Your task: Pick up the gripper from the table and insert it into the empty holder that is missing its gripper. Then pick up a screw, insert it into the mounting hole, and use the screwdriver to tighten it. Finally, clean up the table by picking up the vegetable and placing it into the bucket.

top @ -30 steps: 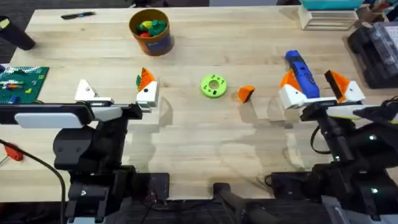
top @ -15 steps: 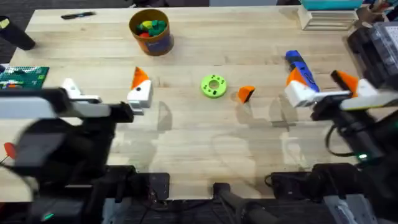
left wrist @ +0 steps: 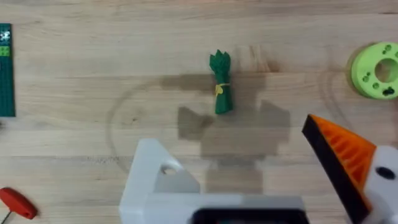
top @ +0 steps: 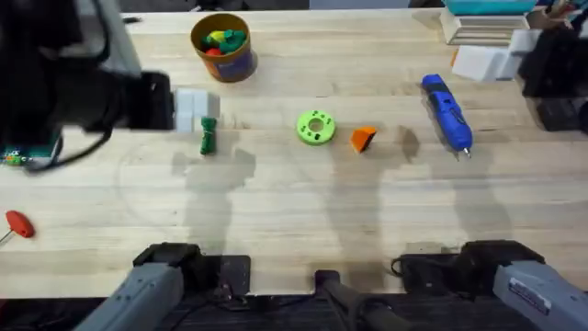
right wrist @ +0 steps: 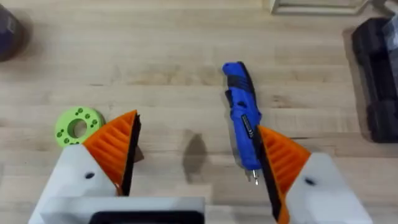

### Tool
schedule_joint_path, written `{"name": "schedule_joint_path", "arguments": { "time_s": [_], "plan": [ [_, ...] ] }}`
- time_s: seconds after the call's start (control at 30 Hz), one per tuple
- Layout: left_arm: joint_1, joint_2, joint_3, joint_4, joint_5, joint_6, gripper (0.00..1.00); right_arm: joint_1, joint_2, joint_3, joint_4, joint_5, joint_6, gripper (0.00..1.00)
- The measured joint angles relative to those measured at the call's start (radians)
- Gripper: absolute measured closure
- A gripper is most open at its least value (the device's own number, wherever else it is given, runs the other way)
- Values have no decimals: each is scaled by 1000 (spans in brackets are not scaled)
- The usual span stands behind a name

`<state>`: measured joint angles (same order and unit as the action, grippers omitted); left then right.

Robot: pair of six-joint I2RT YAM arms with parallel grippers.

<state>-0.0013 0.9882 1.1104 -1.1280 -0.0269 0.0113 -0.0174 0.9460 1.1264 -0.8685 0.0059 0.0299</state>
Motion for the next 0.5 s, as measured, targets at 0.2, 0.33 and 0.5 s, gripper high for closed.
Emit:
{"name": "schedule_joint_path", "arguments": {
  "time_s": [0.2,0.33,0.5],
  "plan": [
    [0,215,37,-10,0,0,10,0,103,59,-24,0,0,8],
    [0,340,37,-4,0,0,10,0,116,59,-29,0,0,8],
    [0,464,30,63,0,0,10,0,116,59,-29,0,0,8]
  ]
}}
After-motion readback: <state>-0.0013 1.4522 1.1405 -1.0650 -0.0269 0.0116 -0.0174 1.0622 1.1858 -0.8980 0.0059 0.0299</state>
